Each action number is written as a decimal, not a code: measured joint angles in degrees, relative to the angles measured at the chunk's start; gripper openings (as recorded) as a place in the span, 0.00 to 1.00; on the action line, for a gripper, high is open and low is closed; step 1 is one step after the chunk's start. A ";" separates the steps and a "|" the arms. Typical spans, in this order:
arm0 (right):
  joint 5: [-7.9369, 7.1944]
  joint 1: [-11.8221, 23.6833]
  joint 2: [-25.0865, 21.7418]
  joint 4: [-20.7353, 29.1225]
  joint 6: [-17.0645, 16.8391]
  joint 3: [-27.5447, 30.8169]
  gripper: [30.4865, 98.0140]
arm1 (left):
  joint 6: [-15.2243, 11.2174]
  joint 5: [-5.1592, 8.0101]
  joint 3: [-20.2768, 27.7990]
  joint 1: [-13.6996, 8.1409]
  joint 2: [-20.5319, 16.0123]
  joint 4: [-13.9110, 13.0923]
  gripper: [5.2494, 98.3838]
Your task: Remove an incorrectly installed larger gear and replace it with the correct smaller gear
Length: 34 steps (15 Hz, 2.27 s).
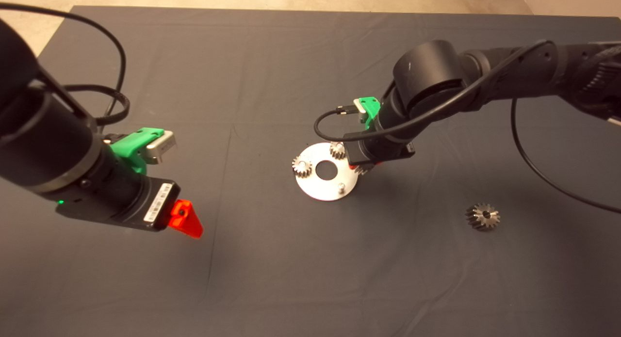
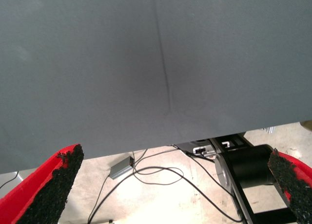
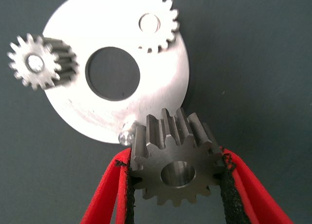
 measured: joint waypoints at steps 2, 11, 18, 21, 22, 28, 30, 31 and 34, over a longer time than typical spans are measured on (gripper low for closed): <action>0.00 0.53 0.06 -0.02 0.01 -0.15 0.08 | -0.09 0.09 -0.66 0.00 -0.02 0.11 0.99; 0.20 -4.09 3.21 0.27 1.98 -0.24 0.07 | -0.61 0.59 -1.71 0.00 -1.01 1.77 0.99; -0.04 -5.13 3.73 2.50 2.43 -3.94 0.08 | -0.67 0.87 -5.00 0.00 -1.38 2.01 0.99; -0.02 -5.15 3.86 3.56 2.42 -4.50 0.07 | -0.66 0.87 -5.00 0.00 -1.38 2.10 0.99; 0.00 -5.15 3.86 4.55 2.39 -4.50 0.07 | -0.66 0.87 -5.00 0.00 -1.24 2.10 0.99; 0.08 -5.13 5.81 6.62 2.39 -4.55 0.07 | -0.66 0.85 -4.99 0.00 -1.27 2.12 0.99; 0.03 -5.15 5.96 6.64 2.42 -4.55 0.07 | -0.66 0.83 -4.78 0.00 -1.43 2.12 0.99; -0.17 -5.13 6.10 6.64 2.43 -4.55 0.07 | -0.66 0.77 -4.78 0.00 -1.40 2.15 0.99; -0.02 -5.13 6.56 6.65 2.43 -4.57 0.07 | -0.57 0.69 -4.88 0.00 -1.43 2.15 0.99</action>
